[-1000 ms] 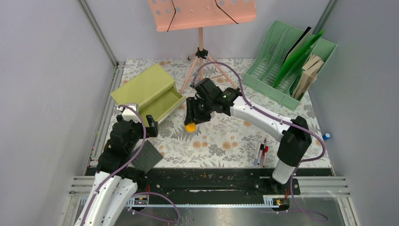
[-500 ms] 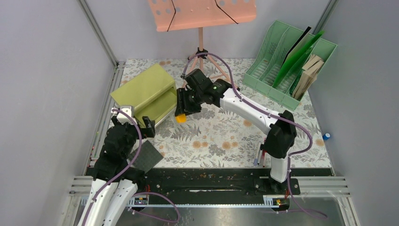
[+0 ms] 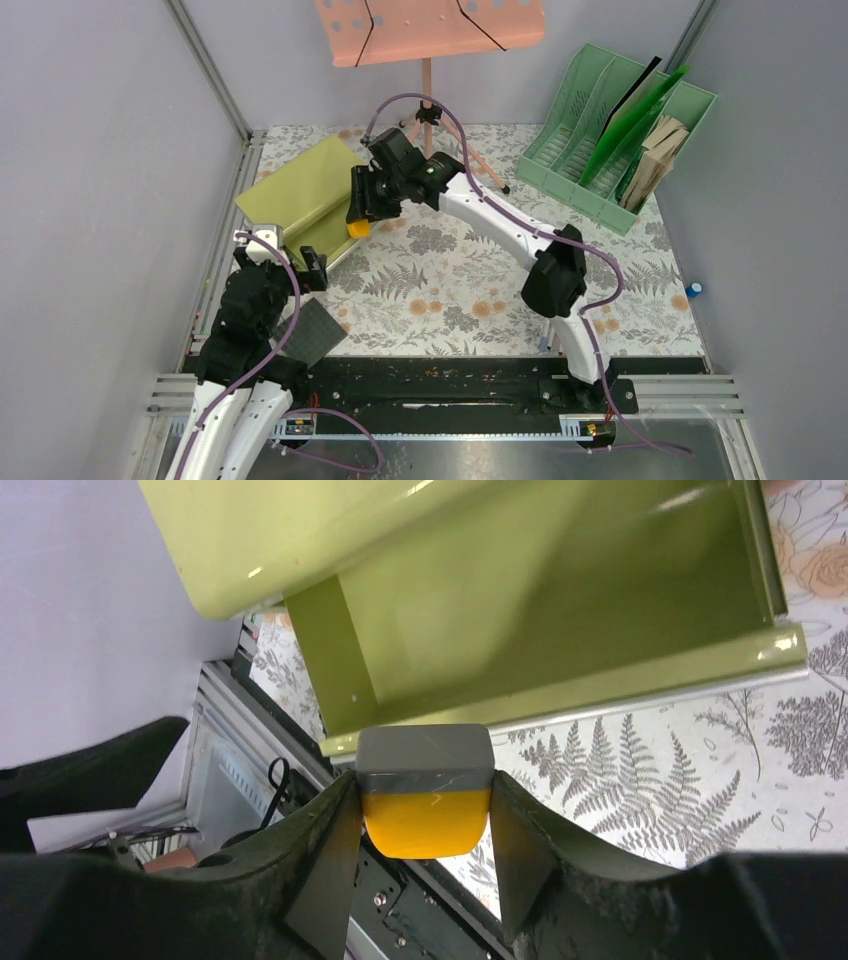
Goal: Organize the desk
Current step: Place the stationery in the drawer.
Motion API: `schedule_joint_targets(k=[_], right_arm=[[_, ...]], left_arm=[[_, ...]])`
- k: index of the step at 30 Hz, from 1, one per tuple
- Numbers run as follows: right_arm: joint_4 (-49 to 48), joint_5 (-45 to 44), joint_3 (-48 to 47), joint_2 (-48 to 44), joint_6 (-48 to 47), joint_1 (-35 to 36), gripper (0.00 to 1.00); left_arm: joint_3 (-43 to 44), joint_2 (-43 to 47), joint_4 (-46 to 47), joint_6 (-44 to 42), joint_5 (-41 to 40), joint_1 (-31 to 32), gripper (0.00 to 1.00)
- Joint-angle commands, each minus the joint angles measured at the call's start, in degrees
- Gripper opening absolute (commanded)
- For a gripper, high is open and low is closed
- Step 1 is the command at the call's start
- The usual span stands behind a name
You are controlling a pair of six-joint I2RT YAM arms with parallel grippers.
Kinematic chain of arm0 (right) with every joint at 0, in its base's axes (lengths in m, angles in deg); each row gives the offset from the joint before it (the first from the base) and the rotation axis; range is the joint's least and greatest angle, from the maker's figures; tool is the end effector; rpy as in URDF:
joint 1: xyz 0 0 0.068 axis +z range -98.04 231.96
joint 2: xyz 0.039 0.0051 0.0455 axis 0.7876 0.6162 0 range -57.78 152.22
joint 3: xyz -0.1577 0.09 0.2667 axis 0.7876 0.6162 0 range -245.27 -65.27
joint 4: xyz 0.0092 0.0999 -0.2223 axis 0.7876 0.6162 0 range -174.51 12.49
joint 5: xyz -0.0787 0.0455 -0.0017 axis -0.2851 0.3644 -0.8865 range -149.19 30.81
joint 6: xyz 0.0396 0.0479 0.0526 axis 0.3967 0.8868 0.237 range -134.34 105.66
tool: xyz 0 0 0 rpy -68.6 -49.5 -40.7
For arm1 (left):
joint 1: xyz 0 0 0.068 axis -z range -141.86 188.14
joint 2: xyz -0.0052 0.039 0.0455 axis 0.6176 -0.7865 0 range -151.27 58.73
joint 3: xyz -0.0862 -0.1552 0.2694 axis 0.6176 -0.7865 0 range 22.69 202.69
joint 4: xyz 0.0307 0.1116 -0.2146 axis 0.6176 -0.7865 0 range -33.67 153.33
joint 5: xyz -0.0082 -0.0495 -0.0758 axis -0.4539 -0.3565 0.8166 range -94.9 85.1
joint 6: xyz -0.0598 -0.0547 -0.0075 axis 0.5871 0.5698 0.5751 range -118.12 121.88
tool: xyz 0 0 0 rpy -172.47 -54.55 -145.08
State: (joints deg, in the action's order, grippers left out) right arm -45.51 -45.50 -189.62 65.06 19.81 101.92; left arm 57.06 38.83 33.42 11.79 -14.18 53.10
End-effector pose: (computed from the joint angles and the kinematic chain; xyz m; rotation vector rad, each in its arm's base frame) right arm 0.3273 0.4155 0.3576 -0.4745 2.3762 1.0149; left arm 0.0667 -0.0061 0.2971 -0.0325 1.8393 -0.1556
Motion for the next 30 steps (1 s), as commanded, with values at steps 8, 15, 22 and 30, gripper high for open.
schedule_joint_targets(k=[8, 15, 22, 30], right_arm=[[0.66, -2.29, -14.86, 9.66, 1.91, 0.49, 0.0], [-0.89, -3.9, -13.3, 10.4, 2.79, 0.08, 0.03], [-2.26, -3.34, -14.45, 11.47, 2.61, -0.25, 0.09], [-2.18, -3.9, -13.41, 10.36, 2.37, -0.36, 0.44]], left_arm=[[0.33, 0.9, 2.85, -0.84, -0.68, 0.27, 0.99], [0.26, 0.9, 2.98, -0.99, -0.19, 0.41, 0.99], [0.15, 0.8, 2.99, -1.32, 0.57, 0.59, 0.99], [0.03, 1.08, 2.97, -1.9, 1.67, 0.64, 0.99]])
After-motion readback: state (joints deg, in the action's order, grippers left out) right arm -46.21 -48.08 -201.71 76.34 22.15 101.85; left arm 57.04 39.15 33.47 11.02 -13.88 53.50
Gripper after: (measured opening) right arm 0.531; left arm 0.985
